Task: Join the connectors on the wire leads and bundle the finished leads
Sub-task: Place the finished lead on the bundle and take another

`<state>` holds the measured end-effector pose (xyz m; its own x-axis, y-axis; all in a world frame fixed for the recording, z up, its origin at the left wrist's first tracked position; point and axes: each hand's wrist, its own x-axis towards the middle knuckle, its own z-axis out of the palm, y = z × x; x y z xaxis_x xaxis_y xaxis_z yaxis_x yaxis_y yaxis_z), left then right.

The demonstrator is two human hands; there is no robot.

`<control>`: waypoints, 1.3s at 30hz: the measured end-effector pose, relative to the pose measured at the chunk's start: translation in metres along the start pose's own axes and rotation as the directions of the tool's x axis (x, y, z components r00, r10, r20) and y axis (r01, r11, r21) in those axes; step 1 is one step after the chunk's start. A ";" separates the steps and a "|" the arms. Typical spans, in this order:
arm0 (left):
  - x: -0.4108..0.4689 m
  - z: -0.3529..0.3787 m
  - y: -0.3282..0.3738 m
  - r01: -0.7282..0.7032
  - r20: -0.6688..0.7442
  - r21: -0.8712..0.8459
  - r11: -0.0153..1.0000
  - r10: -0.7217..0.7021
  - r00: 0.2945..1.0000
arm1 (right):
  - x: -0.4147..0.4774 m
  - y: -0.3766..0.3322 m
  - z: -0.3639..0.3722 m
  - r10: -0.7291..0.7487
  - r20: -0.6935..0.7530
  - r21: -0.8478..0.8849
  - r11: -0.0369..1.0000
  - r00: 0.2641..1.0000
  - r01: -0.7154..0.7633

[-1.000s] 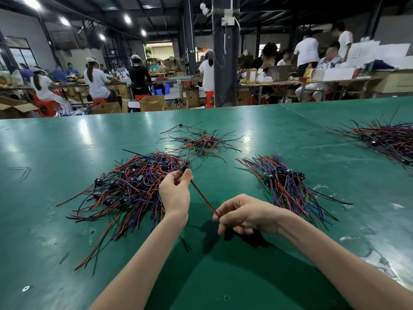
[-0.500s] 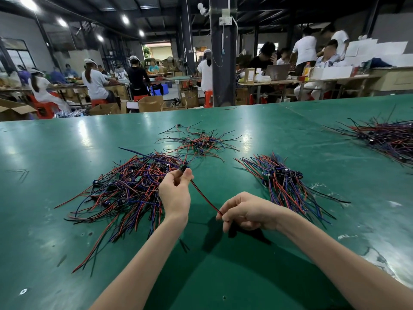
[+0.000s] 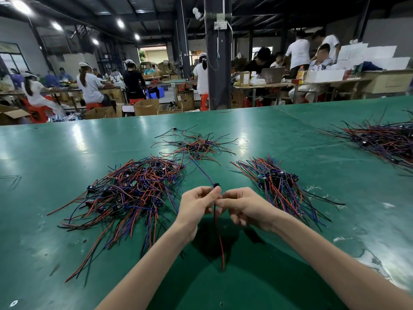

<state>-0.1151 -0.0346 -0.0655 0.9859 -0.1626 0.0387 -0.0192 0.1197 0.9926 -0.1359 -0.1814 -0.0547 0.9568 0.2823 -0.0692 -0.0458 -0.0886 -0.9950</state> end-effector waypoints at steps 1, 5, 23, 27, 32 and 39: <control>0.000 0.000 0.001 0.002 -0.010 -0.004 1.000 -0.002 1.000 | 0.000 0.000 0.000 0.002 0.000 0.022 1.000 1.000 -0.002; 0.000 -0.002 0.004 0.028 -0.008 -0.063 0.998 -0.029 1.000 | 0.000 0.000 0.005 -0.003 -0.004 0.097 0.995 1.000 0.004; -0.002 -0.003 0.003 0.053 0.071 0.096 0.994 -0.060 0.996 | 0.005 -0.005 -0.063 0.013 -0.652 0.006 1.000 0.758 -0.012; -0.001 -0.001 -0.003 0.002 0.071 0.144 0.990 -0.013 0.997 | 0.004 0.004 -0.076 -0.204 -0.782 -0.464 0.821 0.589 -0.333; -0.004 -0.006 -0.004 -0.361 0.124 0.602 0.713 0.362 0.924 | 0.002 0.006 -0.074 -0.300 -0.791 -0.565 0.694 0.534 -0.447; 0.005 -0.027 0.007 0.036 -0.044 0.999 0.025 0.479 0.877 | 0.004 0.008 -0.056 -0.501 -0.670 -0.728 0.591 0.549 -0.349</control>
<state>-0.1063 -0.0085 -0.0611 0.8623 -0.0421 0.5046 -0.1306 -0.9813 0.1413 -0.1164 -0.2349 -0.0586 0.7399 -0.4404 0.5084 -0.1518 -0.8457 -0.5116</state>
